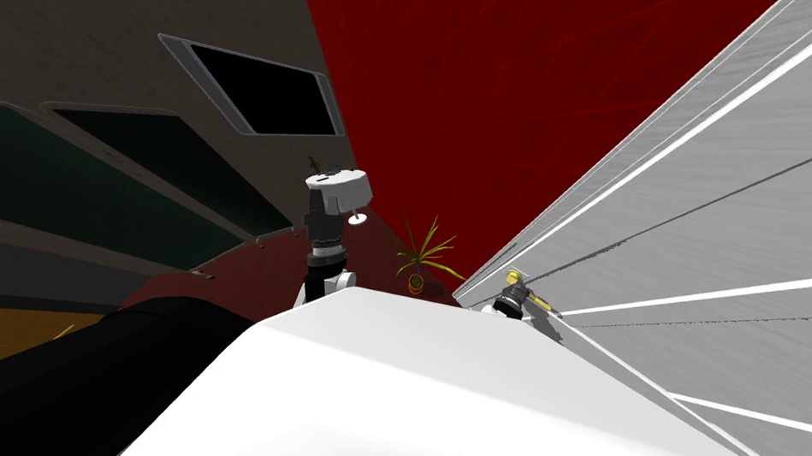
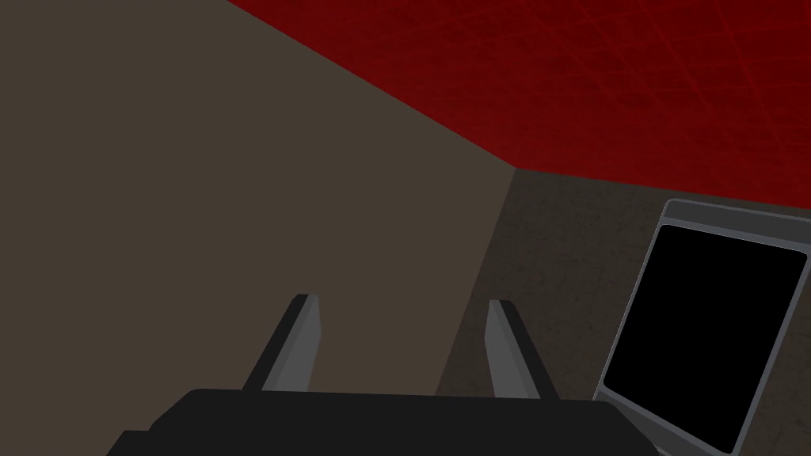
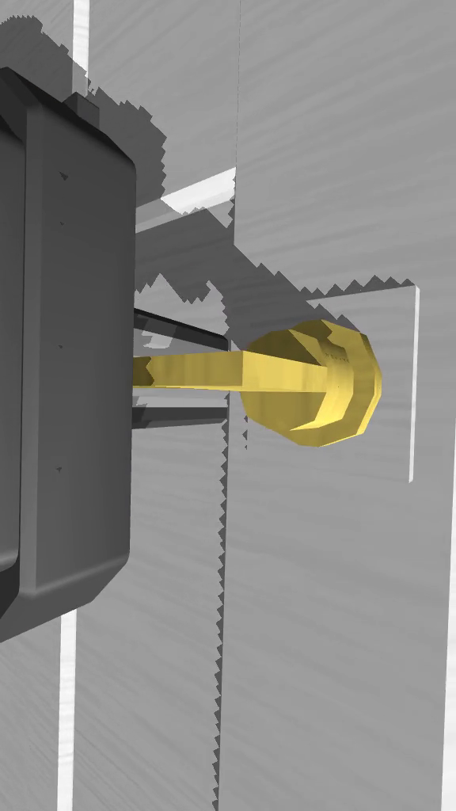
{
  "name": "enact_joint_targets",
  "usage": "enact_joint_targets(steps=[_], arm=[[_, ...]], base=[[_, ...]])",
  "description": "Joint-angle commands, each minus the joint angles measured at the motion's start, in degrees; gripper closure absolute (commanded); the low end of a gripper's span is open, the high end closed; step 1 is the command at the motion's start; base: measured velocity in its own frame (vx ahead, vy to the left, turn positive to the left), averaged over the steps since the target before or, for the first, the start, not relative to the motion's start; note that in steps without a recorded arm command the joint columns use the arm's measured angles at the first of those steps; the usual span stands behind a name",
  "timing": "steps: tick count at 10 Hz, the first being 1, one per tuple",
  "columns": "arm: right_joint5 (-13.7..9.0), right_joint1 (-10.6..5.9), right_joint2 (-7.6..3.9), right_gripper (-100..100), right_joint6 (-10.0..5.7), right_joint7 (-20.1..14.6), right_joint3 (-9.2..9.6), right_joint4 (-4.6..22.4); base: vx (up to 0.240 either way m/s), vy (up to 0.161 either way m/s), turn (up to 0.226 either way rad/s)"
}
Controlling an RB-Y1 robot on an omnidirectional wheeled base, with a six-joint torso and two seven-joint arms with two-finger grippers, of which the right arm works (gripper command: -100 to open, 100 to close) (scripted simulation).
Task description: Pull the door open
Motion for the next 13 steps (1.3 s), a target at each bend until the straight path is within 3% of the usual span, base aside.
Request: enact_joint_targets(steps=[1, 7, 13], arm=[[0.0, 0.01, 0.02, 100, -0.04, 0.0, 0.01, 0.0], [0.6, 0.24, -0.32, 100, 0.18, -1.2, 1.21, 0.0], [3.2, 0.98, -2.03, 100, 0.76, -6.1, 6.28, -0.2]], base=[[-0.013, 0.010, 0.002], [-0.085, 0.054, 0.008], [-0.197, 0.043, 0.051]])
